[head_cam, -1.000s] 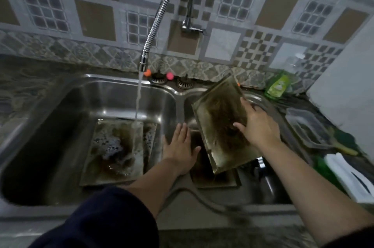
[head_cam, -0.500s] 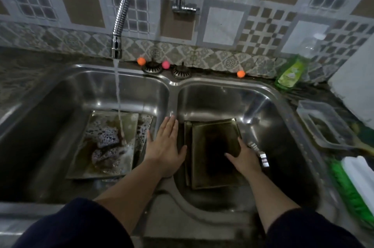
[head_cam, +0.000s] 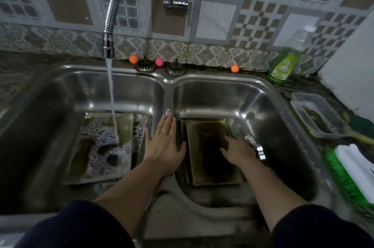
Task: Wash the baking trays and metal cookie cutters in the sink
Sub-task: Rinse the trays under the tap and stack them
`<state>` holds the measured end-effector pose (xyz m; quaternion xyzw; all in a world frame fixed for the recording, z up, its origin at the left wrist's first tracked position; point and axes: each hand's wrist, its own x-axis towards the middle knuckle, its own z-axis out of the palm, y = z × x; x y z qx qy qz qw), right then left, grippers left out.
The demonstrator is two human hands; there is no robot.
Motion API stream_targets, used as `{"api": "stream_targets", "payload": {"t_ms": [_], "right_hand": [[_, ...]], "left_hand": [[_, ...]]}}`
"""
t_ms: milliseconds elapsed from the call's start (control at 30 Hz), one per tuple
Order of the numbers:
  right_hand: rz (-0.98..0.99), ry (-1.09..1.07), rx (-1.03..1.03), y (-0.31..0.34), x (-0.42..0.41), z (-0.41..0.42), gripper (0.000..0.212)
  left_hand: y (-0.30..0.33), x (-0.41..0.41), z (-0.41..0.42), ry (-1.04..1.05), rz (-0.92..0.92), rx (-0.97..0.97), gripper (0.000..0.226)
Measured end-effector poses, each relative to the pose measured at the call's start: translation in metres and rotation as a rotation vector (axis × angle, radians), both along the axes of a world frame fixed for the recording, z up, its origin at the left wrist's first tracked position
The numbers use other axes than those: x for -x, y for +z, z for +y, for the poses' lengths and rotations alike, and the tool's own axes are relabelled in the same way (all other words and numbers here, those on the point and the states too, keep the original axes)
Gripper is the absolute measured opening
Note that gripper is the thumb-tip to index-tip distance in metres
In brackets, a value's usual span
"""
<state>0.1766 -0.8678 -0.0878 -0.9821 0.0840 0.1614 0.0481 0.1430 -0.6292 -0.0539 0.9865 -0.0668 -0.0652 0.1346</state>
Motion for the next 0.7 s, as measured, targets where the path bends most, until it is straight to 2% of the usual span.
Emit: {"api": "stream_targets", "payload": {"t_ms": [200,333,467,567,700], "right_hand": [[-0.139,0.086,-0.055,0.052,0.001,0.060,0.051],[-0.303,0.198,-0.066,0.079,0.006,0.121,0.043],[-0.456,0.353,-0.172,0.079,0.018,0.191,0.037],[-0.301,0.379,-0.341,0.052,0.021,0.240,0.037],[-0.006,0.238,-0.454,0.006,0.006,0.287,0.053]], "left_hand": [[0.006,0.000,0.006,-0.080,0.058,0.027,0.075],[0.006,-0.004,0.035,-0.167,0.080,0.083,0.060],[-0.006,-0.006,0.106,-0.040,0.166,0.142,0.055],[-0.027,-0.012,0.171,0.128,0.285,0.121,0.054],[-0.049,-0.020,0.232,0.267,0.376,0.099,0.057]]}}
